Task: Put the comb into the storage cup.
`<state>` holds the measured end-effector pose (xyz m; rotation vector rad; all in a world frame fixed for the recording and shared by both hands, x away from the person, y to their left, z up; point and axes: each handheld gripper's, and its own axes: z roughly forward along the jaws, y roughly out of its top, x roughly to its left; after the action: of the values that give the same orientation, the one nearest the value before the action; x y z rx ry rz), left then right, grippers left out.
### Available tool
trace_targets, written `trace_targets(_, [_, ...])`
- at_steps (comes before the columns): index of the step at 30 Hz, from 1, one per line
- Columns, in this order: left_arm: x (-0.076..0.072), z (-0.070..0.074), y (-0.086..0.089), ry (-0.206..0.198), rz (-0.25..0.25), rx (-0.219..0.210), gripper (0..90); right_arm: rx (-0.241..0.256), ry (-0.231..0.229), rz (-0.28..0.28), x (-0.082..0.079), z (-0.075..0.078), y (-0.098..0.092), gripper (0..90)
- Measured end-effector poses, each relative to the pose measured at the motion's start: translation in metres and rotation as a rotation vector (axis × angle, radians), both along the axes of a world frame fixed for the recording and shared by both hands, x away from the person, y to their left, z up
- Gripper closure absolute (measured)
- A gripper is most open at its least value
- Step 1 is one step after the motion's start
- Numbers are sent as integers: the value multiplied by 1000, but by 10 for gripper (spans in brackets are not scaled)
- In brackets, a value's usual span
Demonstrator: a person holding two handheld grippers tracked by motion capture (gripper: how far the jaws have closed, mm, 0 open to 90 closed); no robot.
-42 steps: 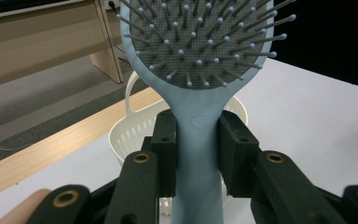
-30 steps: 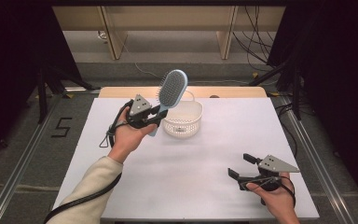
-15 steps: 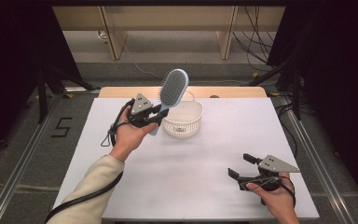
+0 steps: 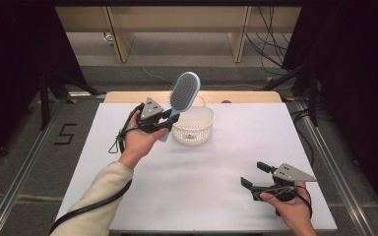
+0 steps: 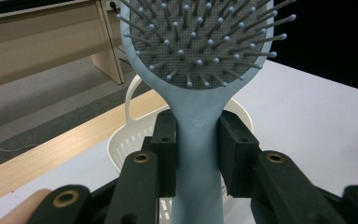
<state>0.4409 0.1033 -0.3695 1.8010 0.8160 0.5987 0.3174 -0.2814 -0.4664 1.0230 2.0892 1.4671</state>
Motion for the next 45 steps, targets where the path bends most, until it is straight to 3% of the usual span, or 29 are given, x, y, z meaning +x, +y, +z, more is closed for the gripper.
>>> trace_targets(45, [9,9,-5,-16,5,-14,698,4,1,-1,0,0,0,151])
